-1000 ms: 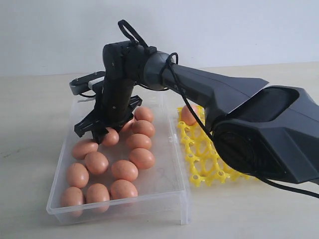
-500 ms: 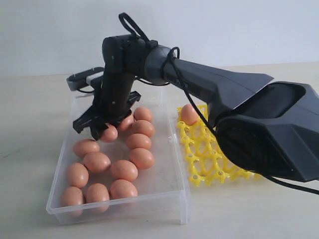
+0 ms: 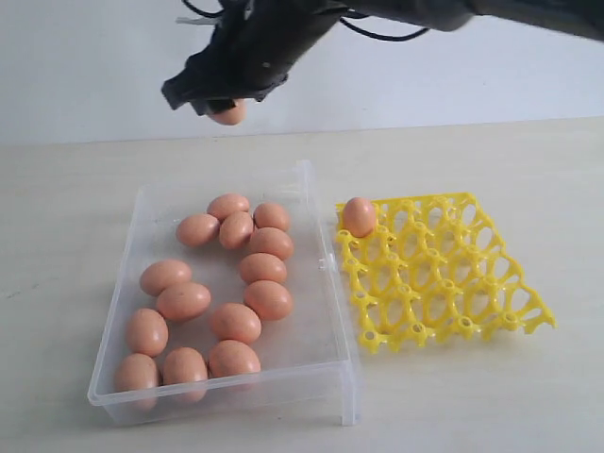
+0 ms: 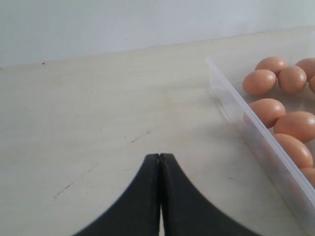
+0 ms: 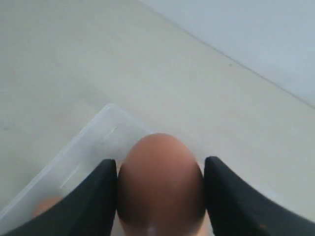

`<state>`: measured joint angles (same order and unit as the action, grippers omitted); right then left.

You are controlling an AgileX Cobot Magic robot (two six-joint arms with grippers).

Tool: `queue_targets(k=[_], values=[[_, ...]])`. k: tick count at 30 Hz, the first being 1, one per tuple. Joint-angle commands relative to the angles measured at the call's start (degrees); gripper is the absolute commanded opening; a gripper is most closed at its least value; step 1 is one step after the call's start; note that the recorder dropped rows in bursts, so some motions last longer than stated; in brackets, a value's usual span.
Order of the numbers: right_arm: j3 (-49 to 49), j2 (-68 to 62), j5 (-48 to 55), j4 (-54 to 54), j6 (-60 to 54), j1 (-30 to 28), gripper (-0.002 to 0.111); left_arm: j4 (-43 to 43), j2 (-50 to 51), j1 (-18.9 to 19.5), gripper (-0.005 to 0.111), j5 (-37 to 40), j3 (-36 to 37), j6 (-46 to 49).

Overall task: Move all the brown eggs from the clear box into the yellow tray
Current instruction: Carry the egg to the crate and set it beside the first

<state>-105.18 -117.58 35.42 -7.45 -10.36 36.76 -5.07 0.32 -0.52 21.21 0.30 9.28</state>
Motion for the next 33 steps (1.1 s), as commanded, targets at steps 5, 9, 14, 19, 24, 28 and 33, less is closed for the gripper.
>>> queue_targets(k=[5, 9, 14, 19, 24, 28, 33], values=[[43.14, 21.41, -35.42, 0.99, 1.15, -10.41, 0.0, -0.21, -0.32, -0.08, 0.0, -0.55, -0.3, -0.3], [54.41, 21.6, -49.4, 2.49, 7.82, -16.9, 0.0, -0.21, -0.32, -0.08, 0.0, -0.55, -0.3, -0.41], [56.79, 14.5, -58.86, 15.44, 21.68, -20.09, 0.0, -0.21, -0.32, -0.08, 0.0, -0.55, -0.3, -0.19], [56.79, 6.94, -66.29, 18.54, 24.1, -20.09, 0.0, -0.21, -0.32, -0.08, 0.0, -0.55, -0.3, -0.32], [56.79, 3.38, -70.96, 18.54, 23.92, -20.23, 0.0, -0.21, -0.32, -0.08, 0.0, -0.55, -0.3, -0.18], [56.79, 1.72, -73.34, 17.96, 23.92, -20.5, 0.0, -0.21, -0.32, -0.08, 0.0, -0.55, -0.3, -0.18], [56.79, 0.75, -73.72, 16.37, 22.88, -20.5, 0.0, -0.21, -0.32, -0.08, 0.0, -0.55, -0.3, -0.3]])
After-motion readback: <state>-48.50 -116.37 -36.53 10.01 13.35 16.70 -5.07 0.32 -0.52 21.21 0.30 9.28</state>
